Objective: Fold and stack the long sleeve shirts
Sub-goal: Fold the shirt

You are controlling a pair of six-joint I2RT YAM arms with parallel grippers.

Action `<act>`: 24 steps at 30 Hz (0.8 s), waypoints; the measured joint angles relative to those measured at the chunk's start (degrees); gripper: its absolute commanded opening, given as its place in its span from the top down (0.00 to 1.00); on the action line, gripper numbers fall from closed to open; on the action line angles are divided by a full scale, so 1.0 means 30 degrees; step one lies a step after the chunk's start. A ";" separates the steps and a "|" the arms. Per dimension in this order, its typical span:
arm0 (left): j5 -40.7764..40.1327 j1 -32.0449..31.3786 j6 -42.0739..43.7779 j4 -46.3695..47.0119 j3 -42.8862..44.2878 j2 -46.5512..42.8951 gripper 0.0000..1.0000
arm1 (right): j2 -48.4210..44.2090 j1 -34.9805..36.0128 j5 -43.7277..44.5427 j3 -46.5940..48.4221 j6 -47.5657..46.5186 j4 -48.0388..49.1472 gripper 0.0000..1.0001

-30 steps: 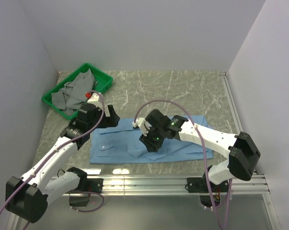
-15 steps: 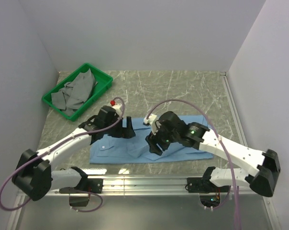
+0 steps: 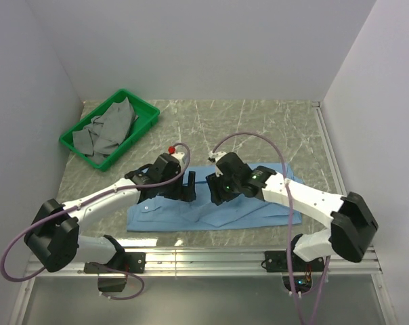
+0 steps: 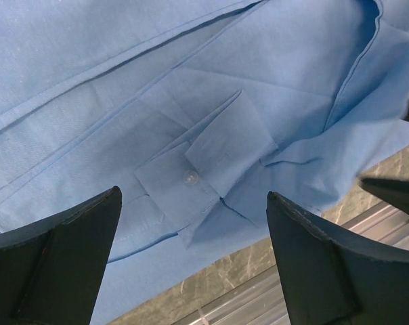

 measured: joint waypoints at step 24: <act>-0.1829 -0.1406 -0.0342 -0.0102 0.1297 0.2856 0.21 | 0.2251 -0.0692 0.0568 -0.2579 0.2346 -0.1027 0.42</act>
